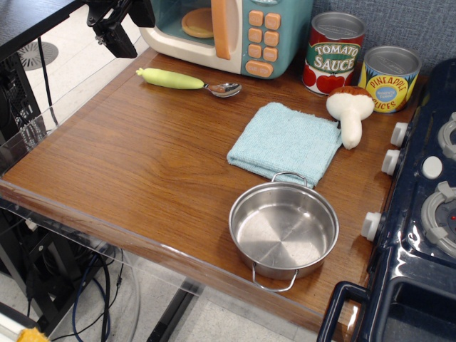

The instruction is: Slide the blue rag to the opposite edge of the table so that it's in front of the microwave and the yellow ice cream scoop.

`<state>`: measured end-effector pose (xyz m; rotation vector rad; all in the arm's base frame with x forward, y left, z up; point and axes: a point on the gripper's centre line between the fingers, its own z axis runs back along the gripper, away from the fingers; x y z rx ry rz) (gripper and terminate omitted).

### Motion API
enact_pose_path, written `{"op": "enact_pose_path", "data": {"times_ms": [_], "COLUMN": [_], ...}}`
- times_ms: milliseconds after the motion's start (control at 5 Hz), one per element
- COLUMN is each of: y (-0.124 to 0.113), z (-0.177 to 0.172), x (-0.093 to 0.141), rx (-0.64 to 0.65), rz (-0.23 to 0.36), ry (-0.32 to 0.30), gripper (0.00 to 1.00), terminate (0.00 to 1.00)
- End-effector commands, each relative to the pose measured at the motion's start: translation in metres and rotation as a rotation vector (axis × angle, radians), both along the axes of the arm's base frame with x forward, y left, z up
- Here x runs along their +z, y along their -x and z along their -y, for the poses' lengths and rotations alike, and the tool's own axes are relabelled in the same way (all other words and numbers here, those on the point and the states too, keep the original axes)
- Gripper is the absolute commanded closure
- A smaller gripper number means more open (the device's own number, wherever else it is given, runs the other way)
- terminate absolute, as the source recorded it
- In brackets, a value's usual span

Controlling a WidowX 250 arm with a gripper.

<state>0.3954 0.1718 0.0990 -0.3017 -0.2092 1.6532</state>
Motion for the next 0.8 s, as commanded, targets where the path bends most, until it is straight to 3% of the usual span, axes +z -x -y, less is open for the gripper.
{"op": "enact_pose_path", "data": {"times_ms": [0,200,600], "y": [0.0,0.009,0.008], "z": [0.0,0.009,0.047], "x": [0.0,0.0,0.019], "rx": [0.0,-0.048,-0.148], "rz": [0.0,-0.011,0.034], "ry": [0.0,-0.006,0.025], "gripper": [0.0,0.0,0.0], "terminate": [0.0,0.0,0.0]}}
